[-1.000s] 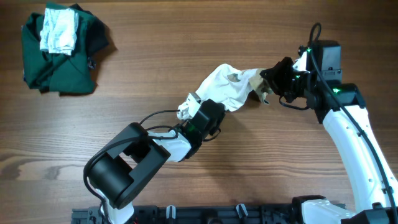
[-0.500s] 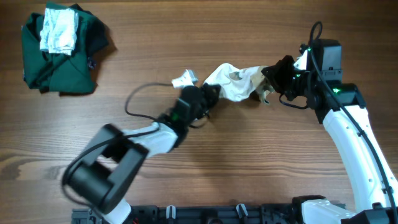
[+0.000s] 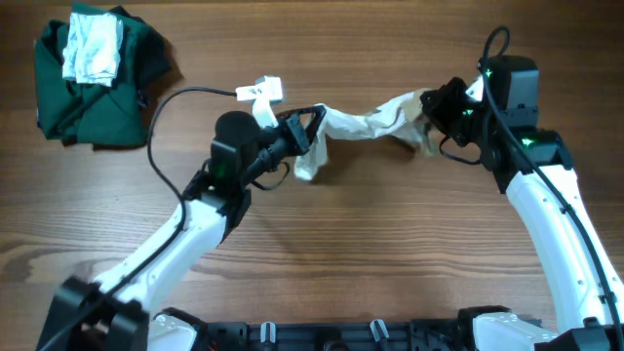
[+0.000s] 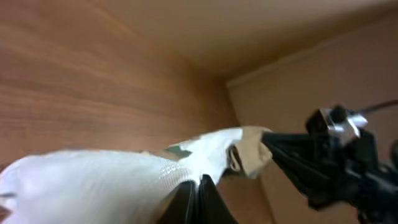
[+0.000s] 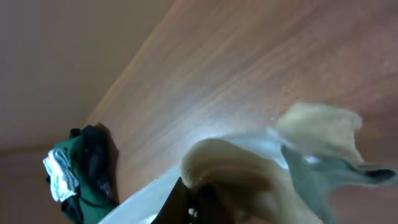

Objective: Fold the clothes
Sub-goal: 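Lift and stretch the shirt between both grippers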

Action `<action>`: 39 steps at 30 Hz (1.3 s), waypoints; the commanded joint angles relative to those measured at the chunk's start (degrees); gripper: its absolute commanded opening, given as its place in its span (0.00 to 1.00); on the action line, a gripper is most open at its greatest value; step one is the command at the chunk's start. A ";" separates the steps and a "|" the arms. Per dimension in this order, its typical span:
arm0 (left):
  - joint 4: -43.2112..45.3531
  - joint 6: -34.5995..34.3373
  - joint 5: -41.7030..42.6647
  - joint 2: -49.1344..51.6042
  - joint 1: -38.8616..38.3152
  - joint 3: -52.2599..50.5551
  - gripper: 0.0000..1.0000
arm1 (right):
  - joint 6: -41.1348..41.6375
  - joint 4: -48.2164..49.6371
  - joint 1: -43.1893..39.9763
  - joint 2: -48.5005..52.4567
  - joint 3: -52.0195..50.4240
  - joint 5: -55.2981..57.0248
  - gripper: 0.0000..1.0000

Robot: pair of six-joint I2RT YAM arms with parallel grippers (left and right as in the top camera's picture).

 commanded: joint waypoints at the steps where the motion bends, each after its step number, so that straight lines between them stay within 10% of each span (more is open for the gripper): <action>1: -3.37 6.73 0.92 -6.60 1.60 0.59 0.04 | -2.40 1.90 -0.20 -0.33 -0.02 1.60 0.04; 39: -11.63 13.53 -5.60 -14.45 5.77 0.57 0.04 | -3.48 -0.70 -1.53 -2.99 4.17 8.94 0.04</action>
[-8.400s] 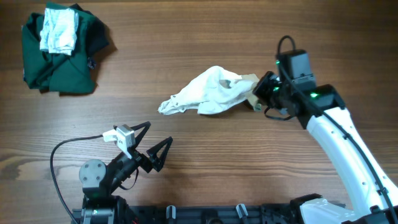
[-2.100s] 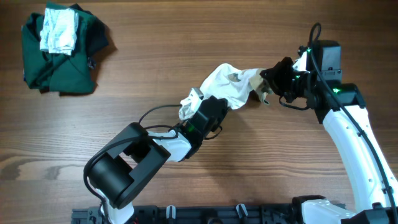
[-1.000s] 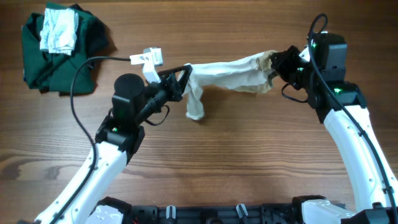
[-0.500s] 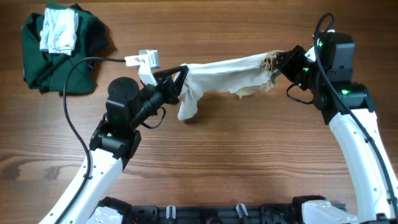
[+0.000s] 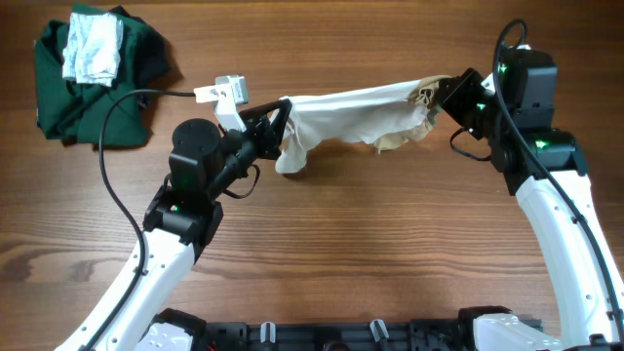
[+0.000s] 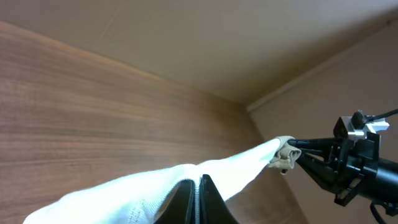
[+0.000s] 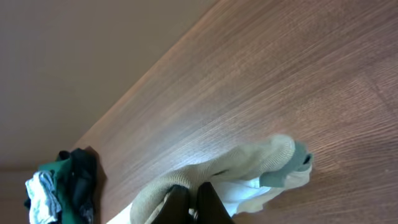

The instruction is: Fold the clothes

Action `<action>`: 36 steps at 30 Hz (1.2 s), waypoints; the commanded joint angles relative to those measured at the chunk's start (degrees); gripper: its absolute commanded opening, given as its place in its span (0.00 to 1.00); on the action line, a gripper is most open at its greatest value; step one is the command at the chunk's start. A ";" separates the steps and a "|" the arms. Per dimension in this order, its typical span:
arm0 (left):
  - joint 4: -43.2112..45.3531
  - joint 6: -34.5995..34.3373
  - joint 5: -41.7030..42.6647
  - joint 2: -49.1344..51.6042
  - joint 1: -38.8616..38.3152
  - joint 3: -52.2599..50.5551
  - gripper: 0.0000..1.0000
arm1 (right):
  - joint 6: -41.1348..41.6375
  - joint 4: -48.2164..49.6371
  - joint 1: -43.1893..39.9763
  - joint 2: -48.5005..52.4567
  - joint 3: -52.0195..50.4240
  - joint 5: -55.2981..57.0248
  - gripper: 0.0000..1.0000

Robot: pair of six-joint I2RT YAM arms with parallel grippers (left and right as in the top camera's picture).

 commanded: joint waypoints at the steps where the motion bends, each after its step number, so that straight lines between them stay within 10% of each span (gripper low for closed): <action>1: 1.57 2.58 -1.40 0.28 0.79 0.59 0.04 | 0.44 0.90 -0.28 -0.98 1.55 2.75 0.04; 32: 20.48 5.51 -13.31 18.38 0.87 0.57 0.04 | 4.11 12.26 -0.26 6.34 1.55 1.86 0.04; 36: 19.12 5.49 -7.23 18.47 0.85 0.57 0.28 | 4.57 12.24 -0.26 6.54 1.55 1.44 0.04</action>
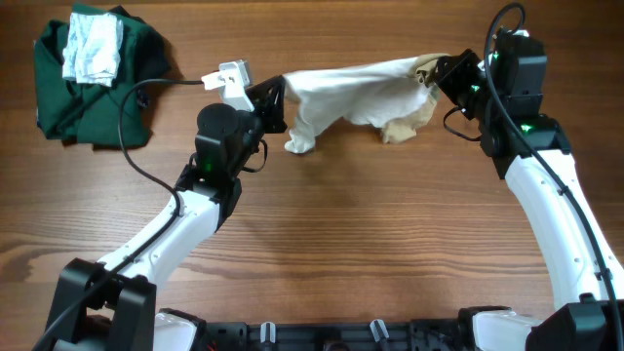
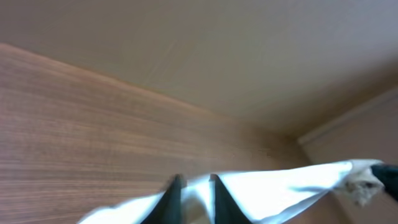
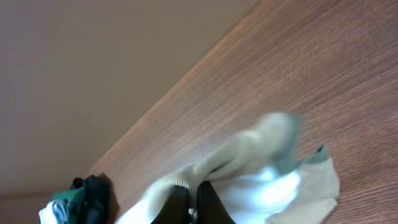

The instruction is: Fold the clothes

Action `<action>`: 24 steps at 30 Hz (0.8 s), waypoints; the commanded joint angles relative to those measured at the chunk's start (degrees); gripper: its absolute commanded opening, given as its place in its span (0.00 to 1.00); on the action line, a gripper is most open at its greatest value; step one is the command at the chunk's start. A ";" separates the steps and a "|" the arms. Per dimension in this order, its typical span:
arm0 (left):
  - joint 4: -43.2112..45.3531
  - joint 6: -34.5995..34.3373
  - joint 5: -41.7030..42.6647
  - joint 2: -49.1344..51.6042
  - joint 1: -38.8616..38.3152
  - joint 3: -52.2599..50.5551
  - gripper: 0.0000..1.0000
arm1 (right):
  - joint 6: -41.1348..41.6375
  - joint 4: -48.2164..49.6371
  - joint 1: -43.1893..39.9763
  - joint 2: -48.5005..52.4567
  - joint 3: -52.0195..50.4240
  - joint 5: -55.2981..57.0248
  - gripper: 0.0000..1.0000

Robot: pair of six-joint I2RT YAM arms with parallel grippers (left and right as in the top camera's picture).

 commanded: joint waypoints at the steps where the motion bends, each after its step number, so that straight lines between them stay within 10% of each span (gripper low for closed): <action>1: -1.62 1.27 5.31 0.28 0.50 0.52 0.33 | 1.01 0.46 -0.26 0.31 1.55 0.39 0.05; 7: -13.55 -4.37 11.39 0.28 0.44 0.52 0.36 | 1.01 0.31 -0.26 0.31 1.55 0.37 0.04; 11: -16.33 -5.01 14.34 0.37 -1.66 0.52 0.59 | 1.73 0.33 -0.22 0.31 1.55 -0.37 0.04; 24: -1.20 -4.98 10.62 15.23 -11.93 3.28 0.74 | 2.47 -0.37 0.37 0.31 1.55 -1.68 0.04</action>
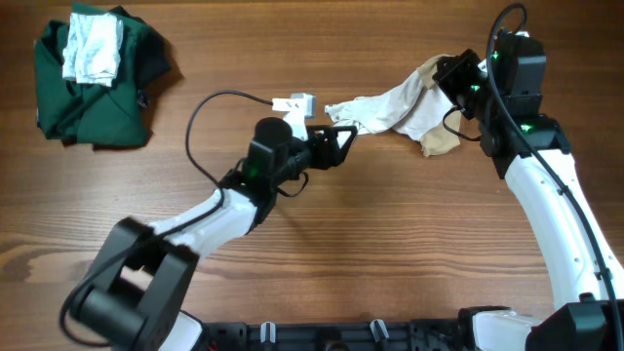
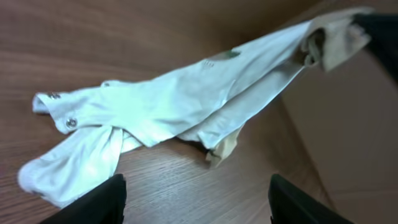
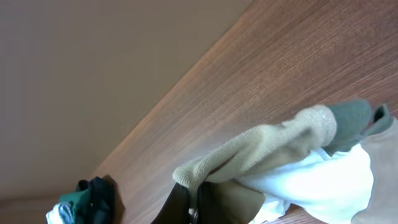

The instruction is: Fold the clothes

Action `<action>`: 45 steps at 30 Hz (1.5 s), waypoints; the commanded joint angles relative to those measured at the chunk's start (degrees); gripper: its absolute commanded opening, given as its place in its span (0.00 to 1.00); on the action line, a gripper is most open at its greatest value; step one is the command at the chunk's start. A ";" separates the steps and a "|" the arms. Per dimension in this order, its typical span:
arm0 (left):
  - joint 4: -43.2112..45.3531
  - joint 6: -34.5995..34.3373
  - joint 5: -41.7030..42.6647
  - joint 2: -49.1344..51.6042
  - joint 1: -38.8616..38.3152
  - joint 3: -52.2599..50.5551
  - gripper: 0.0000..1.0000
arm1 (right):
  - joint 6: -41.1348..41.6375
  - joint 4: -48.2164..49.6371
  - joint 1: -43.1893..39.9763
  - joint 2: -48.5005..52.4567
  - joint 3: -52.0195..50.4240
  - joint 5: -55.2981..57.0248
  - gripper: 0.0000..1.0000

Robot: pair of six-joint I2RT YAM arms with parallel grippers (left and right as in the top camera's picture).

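Note:
A white garment with tan knit trim (image 1: pixel 388 103) lies slumped on the wooden table (image 1: pixel 390 244), right of centre. My right gripper (image 1: pixel 441 80) is shut on its tan ribbed end (image 3: pixel 267 148) and holds that end slightly raised; in the right wrist view the closed gripper (image 3: pixel 191 200) pinches the rib. My left gripper (image 1: pixel 341 139) stands open just in front of the garment's left end, holding nothing. The left wrist view shows the white garment (image 2: pixel 168 99) spread ahead of the gripper (image 2: pixel 202 200), its black fingers (image 2: pixel 104 199) wide apart.
A heap of dark green clothes (image 1: pixel 93 93) with a white cloth (image 1: pixel 93 47) on top sits at the far left corner. The left arm's cable (image 1: pixel 210 107) loops over the table behind it.
My left gripper was shut on the garment's left end, holding it stretched. Now it is open, further right and nearer, and that end lies on the table. The right gripper has kept its hold.
Both grippers held the garment bunched between them near the table's middle. Then they held it pulled out wide, then stretched further back. Now the left end is released and the garment sags from the right gripper onto the table.

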 commanded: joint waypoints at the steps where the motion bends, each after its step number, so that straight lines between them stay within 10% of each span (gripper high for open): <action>1: 0.42 0.00 -1.81 6.34 -1.07 4.04 0.74 | 0.70 -0.09 0.31 0.26 1.53 -2.01 0.04; 11: -4.48 0.04 -5.38 17.20 -4.52 16.92 0.61 | 1.25 0.90 0.15 0.26 1.53 -5.44 0.04; 45: 3.50 -12.63 -10.47 25.90 -7.32 18.73 0.66 | 7.39 7.28 -0.46 -0.83 1.55 -15.30 0.04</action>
